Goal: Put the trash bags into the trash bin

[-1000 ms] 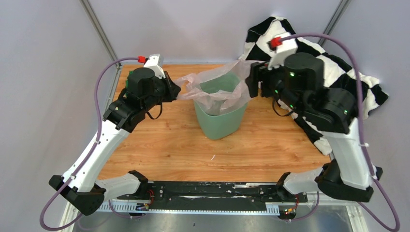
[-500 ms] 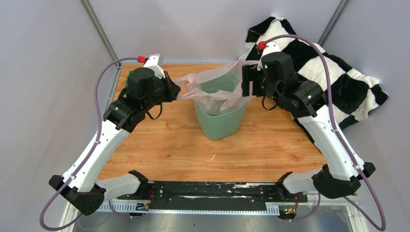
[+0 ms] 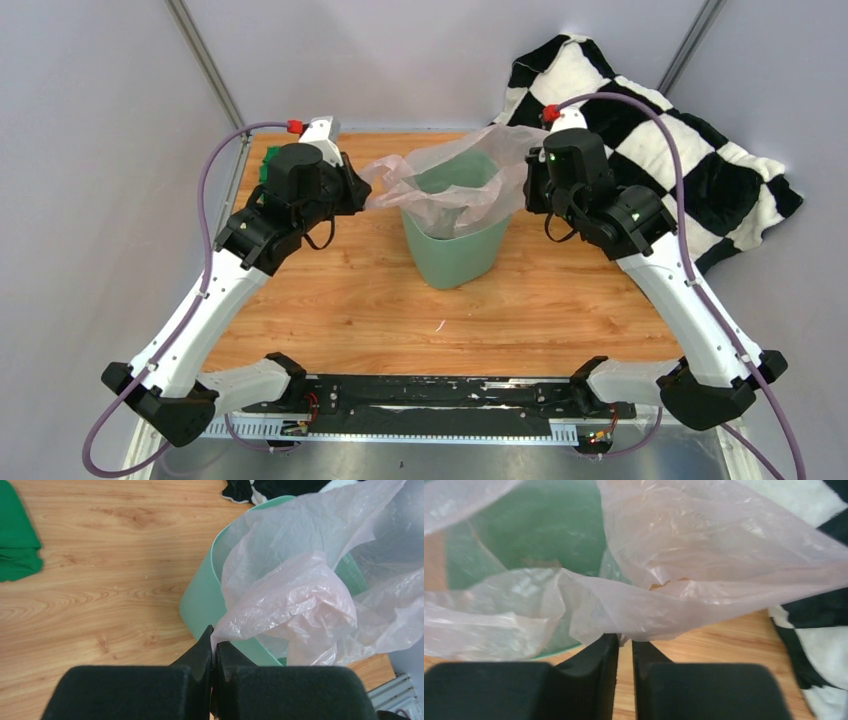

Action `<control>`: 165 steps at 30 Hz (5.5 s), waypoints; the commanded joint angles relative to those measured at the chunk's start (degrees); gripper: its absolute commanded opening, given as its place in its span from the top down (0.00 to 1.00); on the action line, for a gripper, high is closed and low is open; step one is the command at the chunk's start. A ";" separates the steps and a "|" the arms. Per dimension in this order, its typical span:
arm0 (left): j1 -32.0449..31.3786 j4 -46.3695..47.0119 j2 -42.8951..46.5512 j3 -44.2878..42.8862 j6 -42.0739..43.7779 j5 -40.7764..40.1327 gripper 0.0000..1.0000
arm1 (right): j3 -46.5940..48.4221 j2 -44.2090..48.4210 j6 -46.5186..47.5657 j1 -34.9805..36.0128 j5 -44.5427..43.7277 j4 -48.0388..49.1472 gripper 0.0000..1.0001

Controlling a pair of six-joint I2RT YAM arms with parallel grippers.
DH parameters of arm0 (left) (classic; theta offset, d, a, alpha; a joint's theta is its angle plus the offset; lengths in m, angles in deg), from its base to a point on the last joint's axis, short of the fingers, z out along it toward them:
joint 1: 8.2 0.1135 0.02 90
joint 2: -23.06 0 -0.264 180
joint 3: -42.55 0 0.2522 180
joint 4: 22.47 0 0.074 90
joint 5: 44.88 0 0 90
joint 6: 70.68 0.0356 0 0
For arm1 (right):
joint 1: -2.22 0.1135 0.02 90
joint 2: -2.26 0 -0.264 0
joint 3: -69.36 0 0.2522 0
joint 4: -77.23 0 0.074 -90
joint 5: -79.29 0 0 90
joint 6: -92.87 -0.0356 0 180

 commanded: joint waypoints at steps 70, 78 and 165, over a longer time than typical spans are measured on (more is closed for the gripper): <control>1.96 -0.61 -4.45 10.55 0.25 -4.00 1.00 | -26.06 7.36 -2.41 -6.04 1.34 3.25 0.78; 1.96 3.12 -8.70 7.23 0.08 -5.64 1.00 | -25.47 16.31 4.09 -6.04 7.06 2.94 0.30; 2.13 10.39 -23.72 0.98 -1.10 -16.44 1.00 | 20.81 -35.97 21.66 -10.01 6.17 14.68 0.98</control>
